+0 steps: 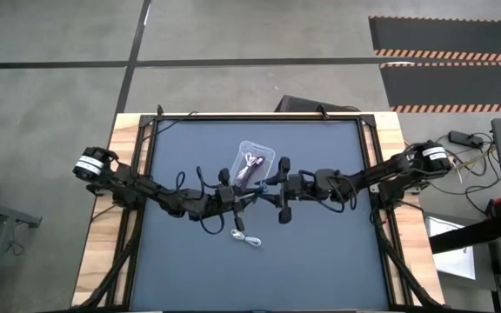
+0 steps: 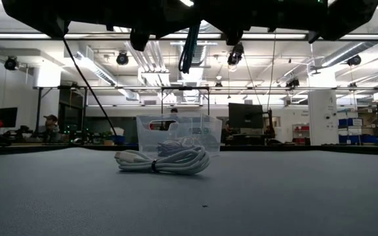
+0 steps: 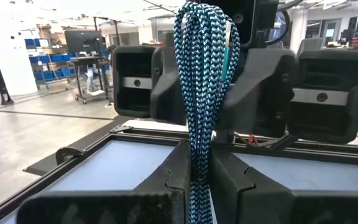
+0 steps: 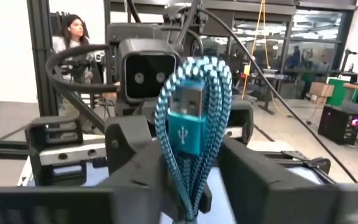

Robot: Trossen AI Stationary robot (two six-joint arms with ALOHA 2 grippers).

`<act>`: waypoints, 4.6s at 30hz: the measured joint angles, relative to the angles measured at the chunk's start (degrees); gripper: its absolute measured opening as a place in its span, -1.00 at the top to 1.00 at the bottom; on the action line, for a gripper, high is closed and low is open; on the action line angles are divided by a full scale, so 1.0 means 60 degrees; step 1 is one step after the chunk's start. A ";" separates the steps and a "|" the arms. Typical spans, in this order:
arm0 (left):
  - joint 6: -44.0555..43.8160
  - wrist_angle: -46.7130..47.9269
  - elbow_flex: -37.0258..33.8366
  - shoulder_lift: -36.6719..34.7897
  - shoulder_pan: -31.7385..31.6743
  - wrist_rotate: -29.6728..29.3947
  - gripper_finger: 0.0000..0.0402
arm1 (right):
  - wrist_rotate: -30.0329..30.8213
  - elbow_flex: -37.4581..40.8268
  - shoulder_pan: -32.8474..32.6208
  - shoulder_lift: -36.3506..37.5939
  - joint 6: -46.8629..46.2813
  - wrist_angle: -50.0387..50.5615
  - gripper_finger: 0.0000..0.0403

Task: Pick and place USB-C Cables
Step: Put the blue USB cable into the transparent bin

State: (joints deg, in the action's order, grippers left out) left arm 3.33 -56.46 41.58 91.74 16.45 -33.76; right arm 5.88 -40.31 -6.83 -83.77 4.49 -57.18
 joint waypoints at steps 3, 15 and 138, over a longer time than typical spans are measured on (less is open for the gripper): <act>0.0000 0.0002 -0.0004 0.0000 0.0000 -0.0007 0.88 | 0.0017 -0.0001 0.0000 -0.0009 0.0020 0.0110 0.66; -0.0001 -0.0010 -0.0018 -0.0111 0.0003 0.0007 0.44 | 0.0030 -0.0001 -0.0004 0.0488 0.0219 0.0861 0.91; 0.1508 0.3087 -0.2339 -0.6721 0.0091 -0.0095 0.23 | -0.1984 -1.4253 0.2790 -0.7519 1.1880 2.1522 0.94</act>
State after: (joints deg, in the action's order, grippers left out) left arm 12.38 -37.93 27.55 51.42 16.99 -34.33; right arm -6.02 -125.83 9.91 -128.88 75.77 71.96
